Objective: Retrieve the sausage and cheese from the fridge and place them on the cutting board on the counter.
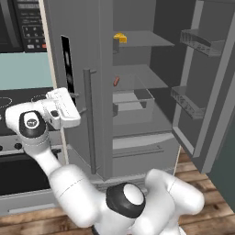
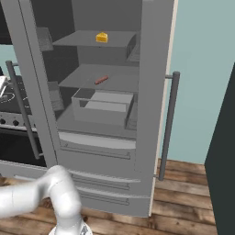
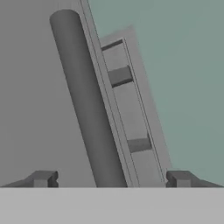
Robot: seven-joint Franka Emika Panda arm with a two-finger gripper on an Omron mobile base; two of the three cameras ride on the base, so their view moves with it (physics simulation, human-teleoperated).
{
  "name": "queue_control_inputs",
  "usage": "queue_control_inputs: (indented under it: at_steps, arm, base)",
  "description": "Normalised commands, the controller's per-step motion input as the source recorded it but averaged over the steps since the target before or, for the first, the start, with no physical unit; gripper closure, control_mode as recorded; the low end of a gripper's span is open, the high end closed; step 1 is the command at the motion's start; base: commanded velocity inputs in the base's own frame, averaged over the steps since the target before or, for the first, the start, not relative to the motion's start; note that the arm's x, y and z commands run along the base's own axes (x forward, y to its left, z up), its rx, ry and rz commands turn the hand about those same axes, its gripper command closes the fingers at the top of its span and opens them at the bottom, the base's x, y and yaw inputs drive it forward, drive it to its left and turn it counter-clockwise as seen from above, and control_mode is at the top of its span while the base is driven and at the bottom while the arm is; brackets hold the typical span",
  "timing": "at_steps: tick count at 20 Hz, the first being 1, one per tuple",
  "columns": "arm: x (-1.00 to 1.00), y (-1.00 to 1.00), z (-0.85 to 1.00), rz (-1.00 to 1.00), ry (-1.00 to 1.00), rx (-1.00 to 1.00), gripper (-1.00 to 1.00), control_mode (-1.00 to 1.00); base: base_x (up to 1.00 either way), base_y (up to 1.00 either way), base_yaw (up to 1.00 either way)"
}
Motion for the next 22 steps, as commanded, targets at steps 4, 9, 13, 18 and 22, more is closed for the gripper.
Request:
queue_control_inputs:
  at_steps: [4,9,13,18,22]
  arm:
    - [-0.9,-0.01,0.0,0.31,-0.07,-0.03,-1.0,-1.0]
    - [-1.0,-0.05,0.08,0.23,-0.17,-0.02,-1.0,-1.0]
    - [-0.98,-0.53,0.31,0.24,-0.14,0.0,-1.0,-1.0]
    - [-0.83,-0.85,0.1,0.21,-0.05,0.25,-1.0,-1.0]
    - [-0.6,-0.97,0.31,0.17,-0.12,0.36,-1.0,-1.0]
  base:
    - [0.0,0.0,0.0]
    - [0.0,0.0,0.0]
    - [0.0,0.0,0.0]
    - [0.0,0.0,0.0]
    - [0.0,0.0,0.0]
